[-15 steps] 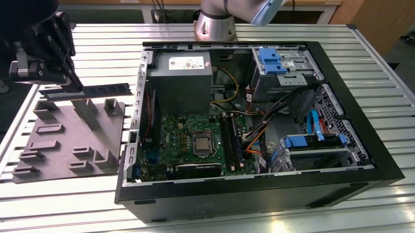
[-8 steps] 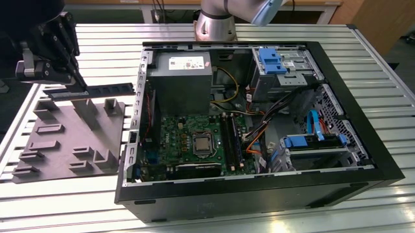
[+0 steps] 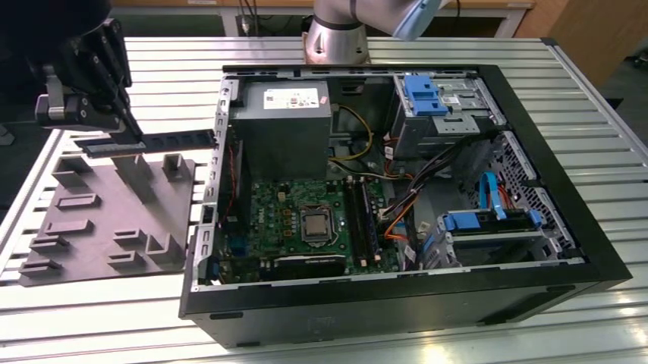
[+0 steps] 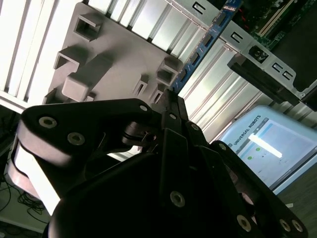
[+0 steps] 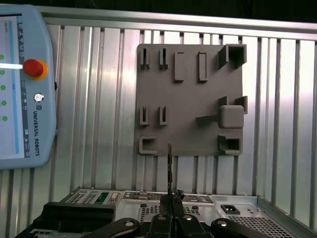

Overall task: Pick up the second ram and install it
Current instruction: 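Pick up the second ram and move it above second insertion slot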

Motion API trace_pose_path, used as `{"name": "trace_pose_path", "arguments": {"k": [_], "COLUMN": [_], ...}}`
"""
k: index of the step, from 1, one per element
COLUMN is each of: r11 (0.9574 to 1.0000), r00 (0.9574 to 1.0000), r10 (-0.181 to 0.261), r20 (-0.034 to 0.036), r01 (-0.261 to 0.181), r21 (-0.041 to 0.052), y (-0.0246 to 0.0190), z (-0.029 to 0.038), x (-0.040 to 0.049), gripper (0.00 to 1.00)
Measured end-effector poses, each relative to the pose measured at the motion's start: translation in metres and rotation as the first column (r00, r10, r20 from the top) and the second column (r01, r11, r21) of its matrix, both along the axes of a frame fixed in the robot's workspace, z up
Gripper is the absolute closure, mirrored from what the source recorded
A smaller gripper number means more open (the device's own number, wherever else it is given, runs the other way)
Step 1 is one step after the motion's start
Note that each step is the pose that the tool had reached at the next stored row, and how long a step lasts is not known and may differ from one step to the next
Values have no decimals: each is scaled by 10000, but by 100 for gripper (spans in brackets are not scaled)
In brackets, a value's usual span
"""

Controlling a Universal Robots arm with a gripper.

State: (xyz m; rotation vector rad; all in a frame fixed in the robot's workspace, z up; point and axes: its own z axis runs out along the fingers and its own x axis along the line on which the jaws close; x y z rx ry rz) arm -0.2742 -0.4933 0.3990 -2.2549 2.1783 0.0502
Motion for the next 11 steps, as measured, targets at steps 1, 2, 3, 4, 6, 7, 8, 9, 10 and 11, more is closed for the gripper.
{"name": "trace_pose_path", "arguments": {"k": [1,2,3,4,6,7,8,9,10,11], "r11": [10000,10000,10000,10000,10000,10000,10000,10000,10000,10000], "r00": [10000,10000,10000,10000,10000,10000,10000,10000,10000,10000], "r10": [0,0,0,0,0,0,0,0,0,0], "r20": [0,0,0,1,0,0,0,0,0,-1], "r01": [0,0,0,0,0,0,0,0,0,0], "r21": [0,-1,0,0,0,0,0,0,0,-1], "y": [0,0,0,0,0,0,1,1,1,1], "z": [0,0,0,0,0,0,0,0,0,0], "x": [8,17,25,35,52,61,69,78,86,95], "gripper": [89,89,89,89,89,89,89,89,89,89]}}
